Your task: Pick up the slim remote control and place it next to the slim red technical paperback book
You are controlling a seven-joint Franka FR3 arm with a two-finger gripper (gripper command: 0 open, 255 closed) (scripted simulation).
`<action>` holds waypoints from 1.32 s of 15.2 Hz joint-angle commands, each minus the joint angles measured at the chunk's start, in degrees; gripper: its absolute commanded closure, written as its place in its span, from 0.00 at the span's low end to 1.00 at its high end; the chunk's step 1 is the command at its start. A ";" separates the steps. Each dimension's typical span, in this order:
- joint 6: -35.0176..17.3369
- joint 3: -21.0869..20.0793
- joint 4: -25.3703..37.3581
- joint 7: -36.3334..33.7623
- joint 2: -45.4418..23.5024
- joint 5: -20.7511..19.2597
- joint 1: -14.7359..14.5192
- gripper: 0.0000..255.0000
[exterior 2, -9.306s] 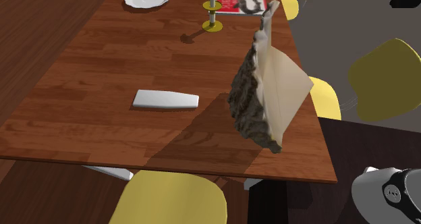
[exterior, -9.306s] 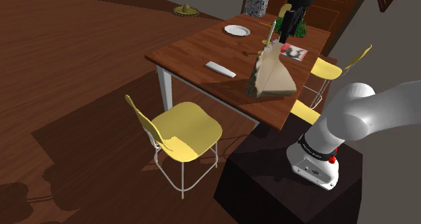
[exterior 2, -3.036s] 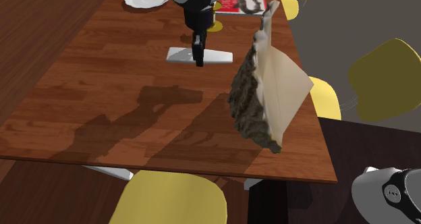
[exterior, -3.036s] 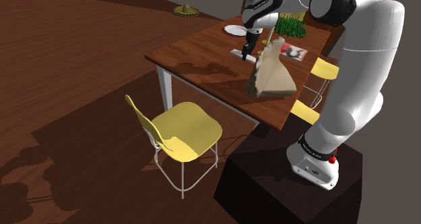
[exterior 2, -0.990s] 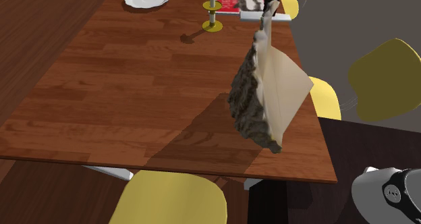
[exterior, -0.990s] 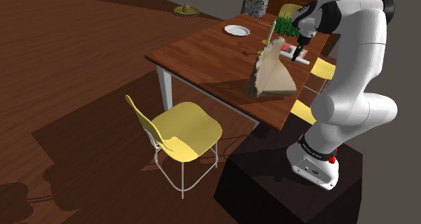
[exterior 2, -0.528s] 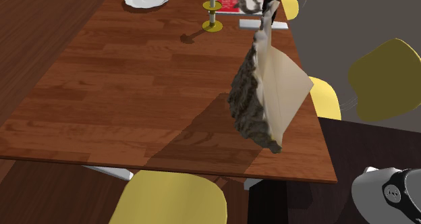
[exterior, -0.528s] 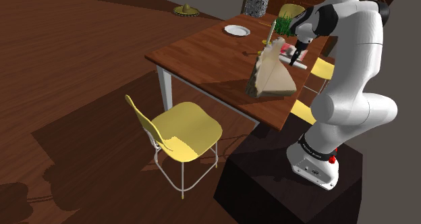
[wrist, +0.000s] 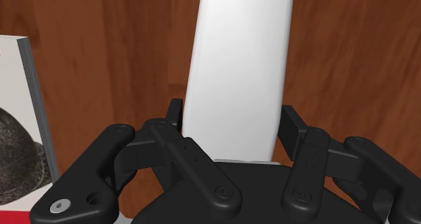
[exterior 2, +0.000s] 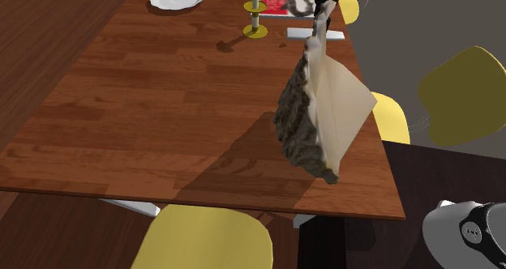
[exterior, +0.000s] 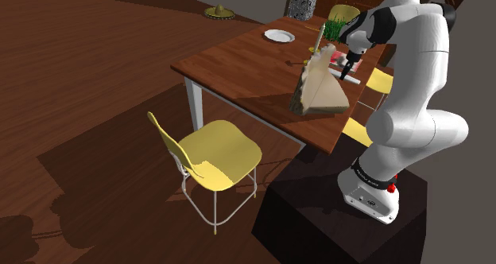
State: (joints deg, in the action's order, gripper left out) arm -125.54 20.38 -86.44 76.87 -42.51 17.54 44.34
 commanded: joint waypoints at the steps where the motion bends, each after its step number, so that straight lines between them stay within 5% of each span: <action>1: -0.01 0.00 0.03 0.01 -0.01 0.00 0.01 1.00; 2: -0.01 0.00 0.03 0.01 -0.01 0.00 0.01 1.00; 3: -0.01 0.00 0.03 0.00 -0.01 0.00 0.01 0.00; 20: 4.90 1.11 1.18 -0.82 3.87 -1.44 -0.55 0.00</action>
